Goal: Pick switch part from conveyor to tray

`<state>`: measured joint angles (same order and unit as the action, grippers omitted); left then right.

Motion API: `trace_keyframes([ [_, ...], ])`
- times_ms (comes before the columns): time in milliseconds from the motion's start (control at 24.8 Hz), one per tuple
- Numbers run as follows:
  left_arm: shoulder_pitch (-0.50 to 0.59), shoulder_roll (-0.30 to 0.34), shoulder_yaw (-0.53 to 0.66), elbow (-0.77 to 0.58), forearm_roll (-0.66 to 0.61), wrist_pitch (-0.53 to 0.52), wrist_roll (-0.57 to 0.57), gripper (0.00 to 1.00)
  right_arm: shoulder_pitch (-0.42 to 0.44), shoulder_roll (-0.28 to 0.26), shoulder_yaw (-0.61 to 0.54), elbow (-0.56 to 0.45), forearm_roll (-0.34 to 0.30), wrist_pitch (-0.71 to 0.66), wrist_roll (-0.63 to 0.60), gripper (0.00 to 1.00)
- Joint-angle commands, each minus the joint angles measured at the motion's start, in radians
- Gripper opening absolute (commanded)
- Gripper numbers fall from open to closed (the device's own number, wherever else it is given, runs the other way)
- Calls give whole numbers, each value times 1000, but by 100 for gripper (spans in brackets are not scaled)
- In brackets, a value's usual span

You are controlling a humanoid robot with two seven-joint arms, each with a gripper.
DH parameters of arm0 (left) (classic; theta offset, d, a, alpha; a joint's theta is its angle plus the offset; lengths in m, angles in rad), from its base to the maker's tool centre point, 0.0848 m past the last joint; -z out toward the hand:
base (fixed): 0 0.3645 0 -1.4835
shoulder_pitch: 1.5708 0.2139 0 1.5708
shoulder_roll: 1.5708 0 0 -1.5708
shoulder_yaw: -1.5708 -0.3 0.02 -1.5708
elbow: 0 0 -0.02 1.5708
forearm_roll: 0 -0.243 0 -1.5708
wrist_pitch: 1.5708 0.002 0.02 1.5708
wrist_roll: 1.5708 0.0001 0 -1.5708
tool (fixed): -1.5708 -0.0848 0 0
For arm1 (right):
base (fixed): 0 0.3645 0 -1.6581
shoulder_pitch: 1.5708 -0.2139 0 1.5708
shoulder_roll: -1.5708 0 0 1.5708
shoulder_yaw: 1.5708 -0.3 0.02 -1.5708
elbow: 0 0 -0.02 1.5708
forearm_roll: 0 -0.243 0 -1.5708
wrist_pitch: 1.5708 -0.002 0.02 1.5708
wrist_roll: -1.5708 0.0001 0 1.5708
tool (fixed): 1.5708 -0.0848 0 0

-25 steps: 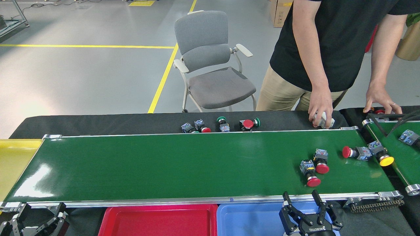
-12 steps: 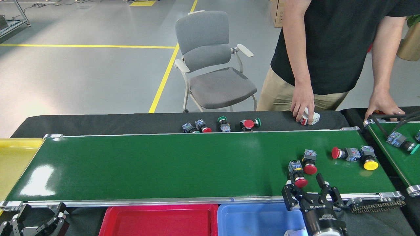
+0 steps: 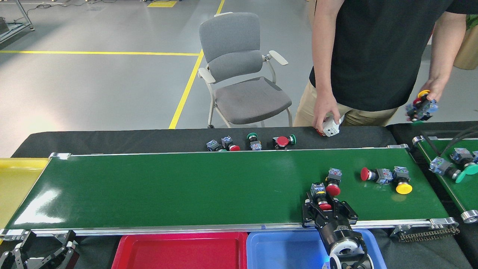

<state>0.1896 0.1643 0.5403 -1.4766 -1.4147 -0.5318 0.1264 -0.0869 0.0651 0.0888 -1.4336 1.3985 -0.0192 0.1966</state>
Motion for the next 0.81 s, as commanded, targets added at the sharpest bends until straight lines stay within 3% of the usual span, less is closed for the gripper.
trace_keyframes([
  [0,-7,12,3,-8,3,1,9,100,-10,-1,11,-19,-18,-39,4,13],
  [202,-7,12,3,-10,5,1,9,100,15,-36,11,-100,-69,-105,7,11],
  [444,-7,12,3,-11,3,1,9,100,187,-53,12,-317,-122,-326,6,11],
  [565,-9,12,3,-11,5,0,9,100,208,-27,60,-323,-122,-484,4,13],
  [767,-22,21,3,-11,3,-2,9,100,190,-11,278,-252,-104,-509,6,23],
])
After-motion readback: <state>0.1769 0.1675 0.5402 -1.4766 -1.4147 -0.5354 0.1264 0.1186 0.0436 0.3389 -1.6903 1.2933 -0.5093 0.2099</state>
